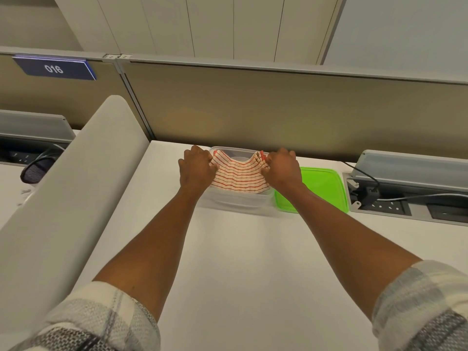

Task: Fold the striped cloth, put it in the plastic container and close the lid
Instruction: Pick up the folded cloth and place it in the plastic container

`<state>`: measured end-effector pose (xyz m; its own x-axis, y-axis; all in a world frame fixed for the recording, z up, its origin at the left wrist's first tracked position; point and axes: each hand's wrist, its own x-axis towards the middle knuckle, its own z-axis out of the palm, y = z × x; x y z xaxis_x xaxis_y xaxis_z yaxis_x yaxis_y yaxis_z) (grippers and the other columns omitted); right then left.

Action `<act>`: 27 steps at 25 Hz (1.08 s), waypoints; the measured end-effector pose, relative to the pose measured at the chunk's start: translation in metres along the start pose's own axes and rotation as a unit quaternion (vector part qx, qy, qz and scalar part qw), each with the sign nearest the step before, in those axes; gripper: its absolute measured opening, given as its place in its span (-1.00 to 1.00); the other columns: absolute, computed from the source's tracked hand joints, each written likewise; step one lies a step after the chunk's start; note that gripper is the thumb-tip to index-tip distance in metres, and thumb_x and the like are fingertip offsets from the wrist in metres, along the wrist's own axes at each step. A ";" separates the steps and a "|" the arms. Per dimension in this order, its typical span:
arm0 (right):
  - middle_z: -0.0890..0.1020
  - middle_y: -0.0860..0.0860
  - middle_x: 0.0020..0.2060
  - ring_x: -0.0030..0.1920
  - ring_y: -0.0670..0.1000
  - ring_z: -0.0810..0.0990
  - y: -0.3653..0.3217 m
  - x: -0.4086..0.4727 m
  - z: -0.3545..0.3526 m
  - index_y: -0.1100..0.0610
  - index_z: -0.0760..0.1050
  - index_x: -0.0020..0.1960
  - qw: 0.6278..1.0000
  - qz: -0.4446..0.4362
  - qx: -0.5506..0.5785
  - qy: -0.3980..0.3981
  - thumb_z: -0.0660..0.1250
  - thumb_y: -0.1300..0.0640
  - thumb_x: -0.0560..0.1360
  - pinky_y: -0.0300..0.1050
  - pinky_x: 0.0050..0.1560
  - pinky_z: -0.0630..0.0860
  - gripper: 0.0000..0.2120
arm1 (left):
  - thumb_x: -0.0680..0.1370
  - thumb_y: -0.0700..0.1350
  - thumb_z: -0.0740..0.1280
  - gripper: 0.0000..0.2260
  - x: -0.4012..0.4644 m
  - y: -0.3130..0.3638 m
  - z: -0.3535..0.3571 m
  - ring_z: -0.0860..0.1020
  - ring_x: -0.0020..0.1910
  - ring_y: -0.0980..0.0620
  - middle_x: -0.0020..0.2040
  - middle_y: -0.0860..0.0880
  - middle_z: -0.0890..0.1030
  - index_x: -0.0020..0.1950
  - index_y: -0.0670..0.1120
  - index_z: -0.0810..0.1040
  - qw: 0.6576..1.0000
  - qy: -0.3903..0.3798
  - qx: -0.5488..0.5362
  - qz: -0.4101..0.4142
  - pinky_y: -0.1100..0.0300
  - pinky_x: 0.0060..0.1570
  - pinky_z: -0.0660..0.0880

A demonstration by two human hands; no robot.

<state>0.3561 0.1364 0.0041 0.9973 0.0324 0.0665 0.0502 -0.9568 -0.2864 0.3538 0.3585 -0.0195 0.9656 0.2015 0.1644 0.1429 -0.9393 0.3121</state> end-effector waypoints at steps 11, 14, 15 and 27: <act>0.49 0.17 0.12 0.11 0.23 0.51 0.007 -0.001 0.012 0.19 0.53 0.13 0.999 0.013 -0.034 -0.004 0.30 0.20 0.47 0.09 -0.04 0.53 -0.76 | 0.53 0.06 0.35 -0.65 -0.006 -0.001 0.004 0.60 0.05 -0.09 0.15 -0.09 0.61 0.25 -0.06 0.54 0.996 -0.027 0.080 0.032 0.00 0.08 0.48; 0.51 0.18 0.09 0.09 0.24 0.56 0.012 -0.002 0.015 0.18 0.51 0.16 0.999 0.024 -0.015 -0.025 0.27 0.20 0.48 0.08 -0.03 0.54 -0.74 | 0.56 0.02 0.31 -0.72 -0.009 0.002 0.002 0.65 -0.09 -0.08 0.06 -0.07 0.65 0.21 -0.06 0.57 0.992 -0.059 0.107 0.028 0.09 -0.11 0.51; 0.52 0.19 0.08 0.09 0.24 0.57 0.012 -0.002 0.016 0.19 0.50 0.16 0.999 0.023 -0.012 -0.034 0.27 0.21 0.48 0.07 -0.02 0.54 -0.74 | 0.57 0.02 0.30 -0.75 -0.010 0.004 0.001 0.65 -0.13 -0.07 0.02 -0.06 0.66 0.17 -0.06 0.59 0.989 -0.075 0.122 0.024 0.12 -0.17 0.49; 0.37 0.05 0.42 0.26 0.14 0.52 0.075 -0.036 0.015 0.05 0.27 0.47 0.986 -0.019 0.166 0.022 0.31 0.04 0.56 0.12 0.20 0.51 -0.48 | 0.55 0.04 0.29 -0.44 -0.035 0.018 -0.010 0.52 0.24 -0.17 0.36 -0.14 0.46 0.50 -0.06 0.22 0.995 -0.067 0.078 0.020 -0.07 0.21 0.44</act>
<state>0.3245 0.0683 -0.0343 0.9914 0.0465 0.1224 0.1094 -0.8078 -0.5793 0.3203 0.3374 -0.0104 0.9899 0.1349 0.0436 0.1265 -0.9794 0.1576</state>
